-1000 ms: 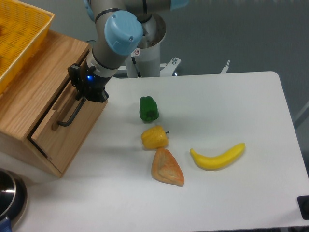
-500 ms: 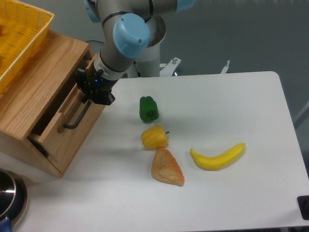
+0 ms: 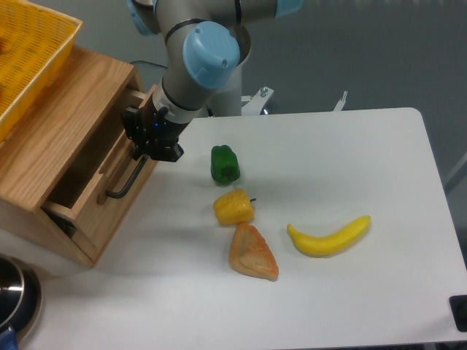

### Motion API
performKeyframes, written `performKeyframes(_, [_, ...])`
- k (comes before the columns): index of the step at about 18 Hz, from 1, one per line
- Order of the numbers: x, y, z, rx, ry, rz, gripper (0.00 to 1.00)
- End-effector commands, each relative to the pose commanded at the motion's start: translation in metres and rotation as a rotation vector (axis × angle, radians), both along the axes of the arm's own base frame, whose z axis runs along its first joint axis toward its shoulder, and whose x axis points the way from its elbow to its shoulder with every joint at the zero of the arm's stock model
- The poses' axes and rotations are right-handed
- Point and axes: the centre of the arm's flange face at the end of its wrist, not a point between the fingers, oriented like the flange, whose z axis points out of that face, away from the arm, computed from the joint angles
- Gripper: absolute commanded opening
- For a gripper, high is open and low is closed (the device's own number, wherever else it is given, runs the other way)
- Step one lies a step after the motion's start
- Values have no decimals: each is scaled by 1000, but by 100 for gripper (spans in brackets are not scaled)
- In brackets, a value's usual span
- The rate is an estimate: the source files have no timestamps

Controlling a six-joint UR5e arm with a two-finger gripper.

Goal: Slide the top drawer open
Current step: 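Pull the handle outward from the cabinet, sliding the drawer open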

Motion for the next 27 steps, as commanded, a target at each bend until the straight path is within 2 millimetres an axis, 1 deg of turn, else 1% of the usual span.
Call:
performKeyframes(3, [-2,1,1,5,5,3,0])
performKeyframes(5, [-9,-1,0,3,5,14,0])
performKeyframes(9, [-14,-4,-1,2,8,20,0])
performKeyframes(11, [-21,-7,-1,3,9,32,0])
performKeyframes(19, [-36,-14,7,16,22,55,0])
performKeyframes(23, [-42,-17,7,18,24,63,0])
performKeyframes(27, [-44,-18,7,19,24,65,0])
